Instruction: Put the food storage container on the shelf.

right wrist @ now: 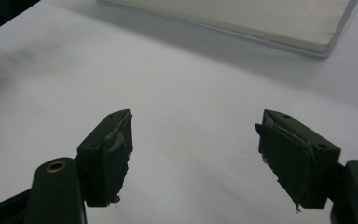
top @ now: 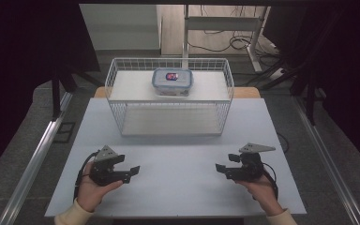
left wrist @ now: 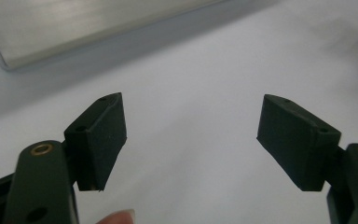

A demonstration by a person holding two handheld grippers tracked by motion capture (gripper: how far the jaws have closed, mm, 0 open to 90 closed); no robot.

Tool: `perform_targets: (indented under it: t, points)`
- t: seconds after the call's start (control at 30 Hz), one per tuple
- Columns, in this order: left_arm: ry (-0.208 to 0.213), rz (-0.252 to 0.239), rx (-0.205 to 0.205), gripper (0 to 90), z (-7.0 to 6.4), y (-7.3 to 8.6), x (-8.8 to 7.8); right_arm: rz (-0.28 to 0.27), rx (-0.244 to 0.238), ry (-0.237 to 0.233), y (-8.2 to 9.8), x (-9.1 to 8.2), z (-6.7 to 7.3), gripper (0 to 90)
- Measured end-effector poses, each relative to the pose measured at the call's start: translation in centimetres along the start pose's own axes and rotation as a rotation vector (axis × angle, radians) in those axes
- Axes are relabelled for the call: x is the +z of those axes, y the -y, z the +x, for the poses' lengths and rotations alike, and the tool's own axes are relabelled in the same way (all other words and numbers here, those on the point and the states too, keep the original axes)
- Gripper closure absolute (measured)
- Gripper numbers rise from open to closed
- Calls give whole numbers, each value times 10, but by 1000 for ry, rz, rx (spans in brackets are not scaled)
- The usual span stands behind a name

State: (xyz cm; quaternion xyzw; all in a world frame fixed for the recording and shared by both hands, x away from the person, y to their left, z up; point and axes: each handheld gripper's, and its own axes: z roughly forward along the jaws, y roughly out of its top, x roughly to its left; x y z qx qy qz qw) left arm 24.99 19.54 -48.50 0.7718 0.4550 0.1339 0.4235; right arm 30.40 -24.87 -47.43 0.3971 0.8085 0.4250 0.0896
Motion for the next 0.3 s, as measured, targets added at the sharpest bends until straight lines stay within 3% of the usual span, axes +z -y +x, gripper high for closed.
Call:
perform_targets:
  t: [0.3]
  points:
    - [-2,4,-13,235,3,1,1,-14,-38,5,2,-2,5,262]
